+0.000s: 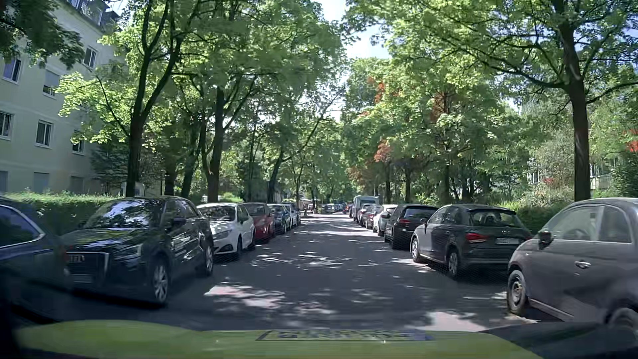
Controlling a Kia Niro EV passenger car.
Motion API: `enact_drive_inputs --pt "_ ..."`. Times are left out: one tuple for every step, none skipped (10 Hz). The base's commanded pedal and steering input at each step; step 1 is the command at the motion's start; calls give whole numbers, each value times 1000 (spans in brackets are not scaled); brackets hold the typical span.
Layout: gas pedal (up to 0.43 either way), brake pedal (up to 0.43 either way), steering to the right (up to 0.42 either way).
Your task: Follow the waypoints while adhering to traffic rules and regulations
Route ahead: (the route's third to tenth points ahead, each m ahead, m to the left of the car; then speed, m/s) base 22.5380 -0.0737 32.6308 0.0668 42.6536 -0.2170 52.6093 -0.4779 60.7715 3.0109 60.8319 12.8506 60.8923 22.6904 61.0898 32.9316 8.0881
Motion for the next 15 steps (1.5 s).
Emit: enact_drive_inputs --pt "110 0 4" --pt "110 0 4" --pt "98 0 4" --pt "87 0 4" --pt "79 0 4" --pt "79 0 3" --pt "79 0 4" --pt "79 0 3" --pt "67 0 3" --pt "59 0 1" --pt "0 0 0" --pt "0 0 0" --pt "0 0 0" --pt "0 0 -2" --pt "0 0 -4"
